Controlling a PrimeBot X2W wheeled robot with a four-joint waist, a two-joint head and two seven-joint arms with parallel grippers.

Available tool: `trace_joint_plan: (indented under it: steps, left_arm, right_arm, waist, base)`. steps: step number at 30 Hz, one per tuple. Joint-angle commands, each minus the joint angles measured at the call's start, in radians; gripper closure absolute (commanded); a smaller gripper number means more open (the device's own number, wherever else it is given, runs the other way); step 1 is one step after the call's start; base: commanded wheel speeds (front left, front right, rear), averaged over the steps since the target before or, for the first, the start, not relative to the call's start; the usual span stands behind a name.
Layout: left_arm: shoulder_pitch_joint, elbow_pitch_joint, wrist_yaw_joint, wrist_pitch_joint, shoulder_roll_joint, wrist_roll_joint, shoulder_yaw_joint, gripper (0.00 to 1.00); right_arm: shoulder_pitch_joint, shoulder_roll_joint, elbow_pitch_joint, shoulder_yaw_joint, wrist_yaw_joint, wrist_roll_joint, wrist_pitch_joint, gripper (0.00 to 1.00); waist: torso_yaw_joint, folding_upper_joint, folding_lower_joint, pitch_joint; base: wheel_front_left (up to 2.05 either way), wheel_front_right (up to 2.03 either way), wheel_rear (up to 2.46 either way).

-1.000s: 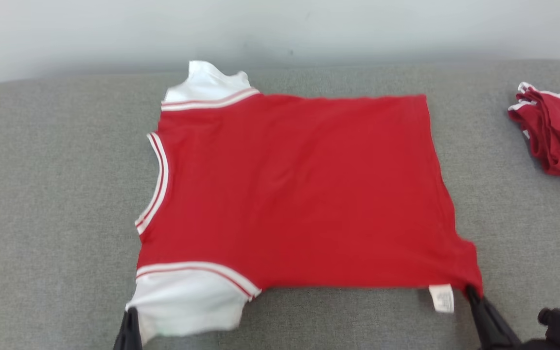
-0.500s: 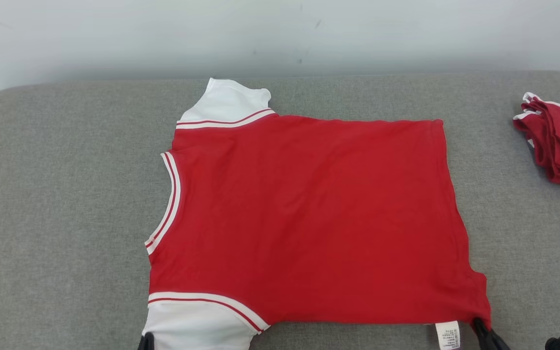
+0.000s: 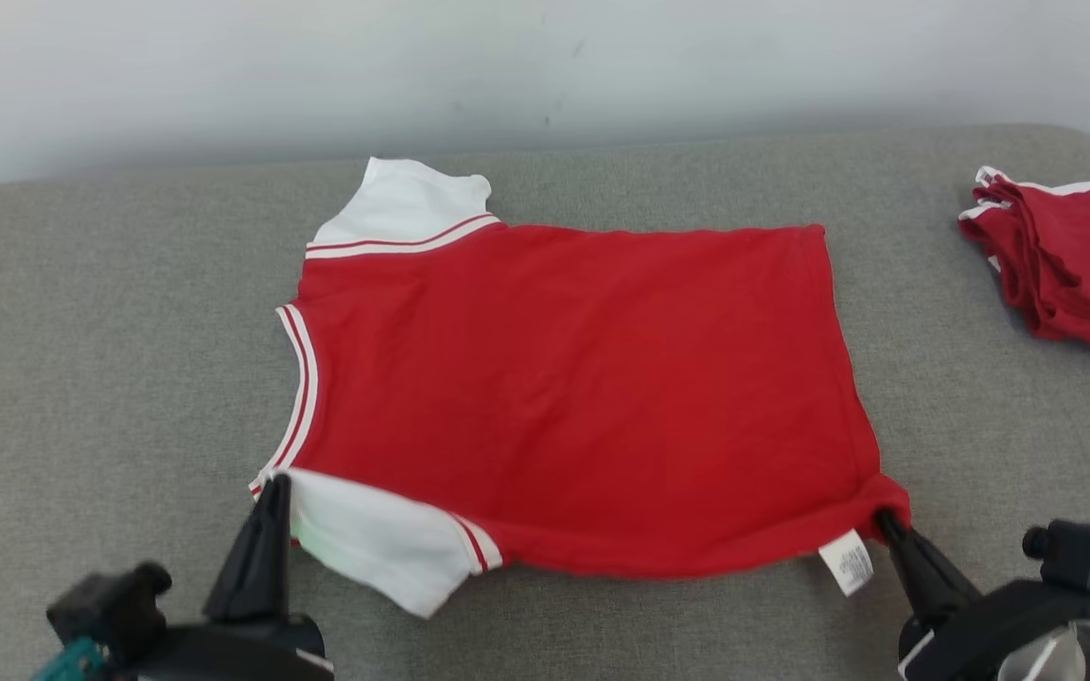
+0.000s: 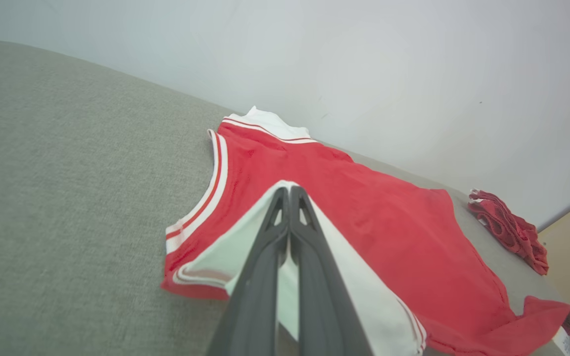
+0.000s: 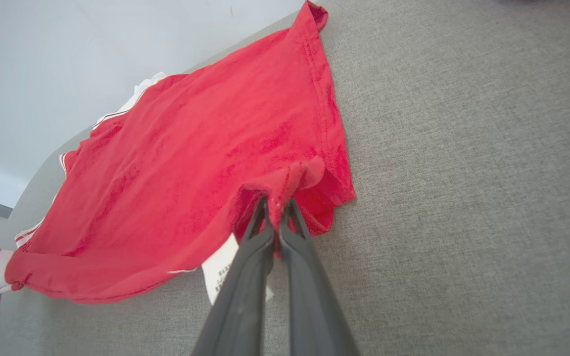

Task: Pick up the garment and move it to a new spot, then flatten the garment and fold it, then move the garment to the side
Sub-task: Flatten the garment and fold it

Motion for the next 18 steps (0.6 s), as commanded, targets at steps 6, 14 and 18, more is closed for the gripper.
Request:
trace_joint_plan:
  steps: [6,14,18]
  left_arm:
    - [-0.198,0.144,-0.055,0.018,0.008,-0.029,0.023,1.0]
    - [-0.399,0.413,-0.112,-0.002,-0.011,-0.015,0.01,1.0]
    - [-0.451,0.508,-0.129,-0.031,-0.016,0.018,-0.007,0.0]
  right_arm:
    - [-0.135,0.0,0.066,-0.02,-0.003,0.025,0.06,1.0]
    - [-0.301,0.006,0.185,-0.001,-0.003,-0.004,0.079,0.76]
    - [-0.337,-0.005,0.23,0.022,-0.003,-0.021,0.045,0.0]
  waist:
    - [-0.008,0.0,0.0,0.047]
    - [-0.025,0.0,0.0,0.077]
    - [-0.02,0.0,0.0,0.076]
  base:
    - [0.0,0.0,0.0]
    - [0.0,0.0,0.0]
    - [0.0,0.0,0.0]
